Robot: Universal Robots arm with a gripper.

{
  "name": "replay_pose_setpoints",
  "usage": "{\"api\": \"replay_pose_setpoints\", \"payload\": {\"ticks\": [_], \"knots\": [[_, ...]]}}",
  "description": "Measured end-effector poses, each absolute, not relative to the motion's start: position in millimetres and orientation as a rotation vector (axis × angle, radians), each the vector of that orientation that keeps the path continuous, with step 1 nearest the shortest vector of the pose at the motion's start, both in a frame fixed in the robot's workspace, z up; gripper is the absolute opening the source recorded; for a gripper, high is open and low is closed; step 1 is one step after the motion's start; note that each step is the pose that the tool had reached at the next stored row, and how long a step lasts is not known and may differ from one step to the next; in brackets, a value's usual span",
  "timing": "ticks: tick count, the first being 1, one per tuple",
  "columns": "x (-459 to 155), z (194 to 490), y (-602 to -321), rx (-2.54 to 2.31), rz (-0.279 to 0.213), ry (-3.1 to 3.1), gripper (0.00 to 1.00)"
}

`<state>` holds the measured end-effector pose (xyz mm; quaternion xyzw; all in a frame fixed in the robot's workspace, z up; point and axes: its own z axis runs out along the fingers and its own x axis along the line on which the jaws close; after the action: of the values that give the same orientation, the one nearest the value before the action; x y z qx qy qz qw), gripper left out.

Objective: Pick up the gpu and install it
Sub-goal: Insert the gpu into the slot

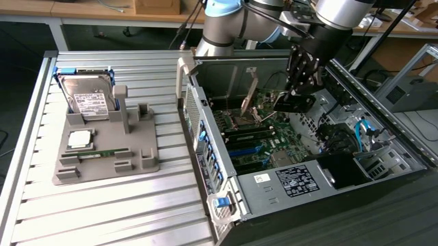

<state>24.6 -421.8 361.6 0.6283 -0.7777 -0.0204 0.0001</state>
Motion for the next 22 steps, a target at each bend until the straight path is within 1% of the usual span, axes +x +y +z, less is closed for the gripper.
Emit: {"api": "replay_pose_setpoints", "payload": {"ticks": [17,22], "knots": [[24.6,360.4,-422.9,2.268,-0.063,-2.165,0.27],[24.3,360.4,-428.5,2.281,-0.064,-2.151,0.27]]}}
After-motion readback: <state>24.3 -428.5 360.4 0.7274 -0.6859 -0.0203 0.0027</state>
